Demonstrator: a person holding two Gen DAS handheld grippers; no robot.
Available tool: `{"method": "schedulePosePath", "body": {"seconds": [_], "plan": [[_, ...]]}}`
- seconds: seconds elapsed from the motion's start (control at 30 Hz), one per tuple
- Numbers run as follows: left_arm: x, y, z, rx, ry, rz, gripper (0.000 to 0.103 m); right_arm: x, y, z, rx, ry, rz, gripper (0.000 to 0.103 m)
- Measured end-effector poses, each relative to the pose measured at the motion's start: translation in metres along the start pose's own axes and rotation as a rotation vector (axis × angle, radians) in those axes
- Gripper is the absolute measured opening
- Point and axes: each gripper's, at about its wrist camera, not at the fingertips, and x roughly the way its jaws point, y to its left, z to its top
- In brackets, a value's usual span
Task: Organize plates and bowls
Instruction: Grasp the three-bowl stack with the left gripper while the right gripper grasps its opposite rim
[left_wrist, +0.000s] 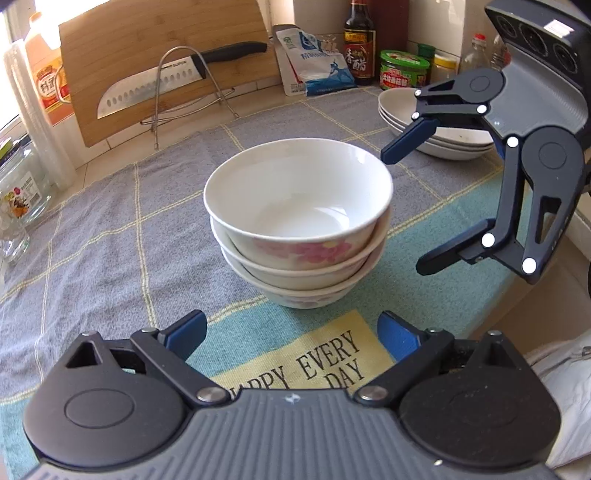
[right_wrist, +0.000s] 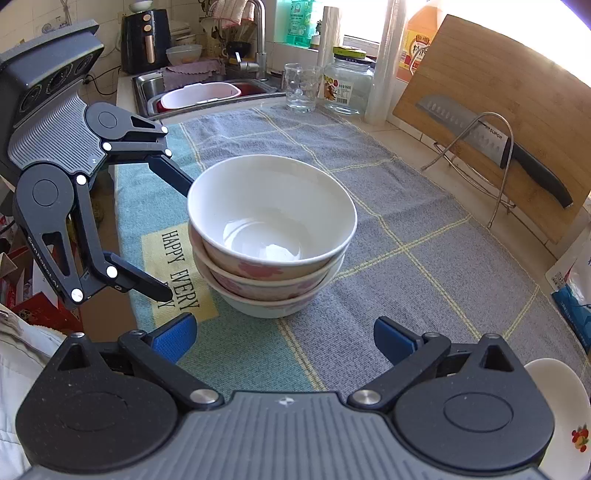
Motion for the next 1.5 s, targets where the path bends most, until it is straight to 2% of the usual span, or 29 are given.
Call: {"method": "schedulePosePath", "body": {"seconds": [0.13,0.57,0.73,1.03,1.2,1.5], "plan": [[0.013,0.008,0.003,0.114,-0.018,-0.050,0.098,0.016,-0.001,0.000,0.041,0.035,-0.013,0.103],[0.035,0.048,0.015,0.443,-0.093,-0.358,0.095,0.044,0.005,0.029,-0.004,0.087,0.018,0.103],[0.044,0.056,0.022,0.491,-0.094,-0.462,0.092,0.044,0.001,0.033,0.011,0.114,0.021,0.102],[0.054,0.061,0.030,0.490,-0.074,-0.538,0.086,0.044,-0.004,0.034,0.030,0.123,0.082,0.095],[0.052,0.061,0.031,0.505,-0.071,-0.557,0.084,0.042,-0.003,0.035,0.023,0.127,0.102,0.091],[0.053,0.064,0.035,0.546,-0.067,-0.571,0.084,0.043,-0.004,0.037,0.015,0.136,0.109,0.091]]}}
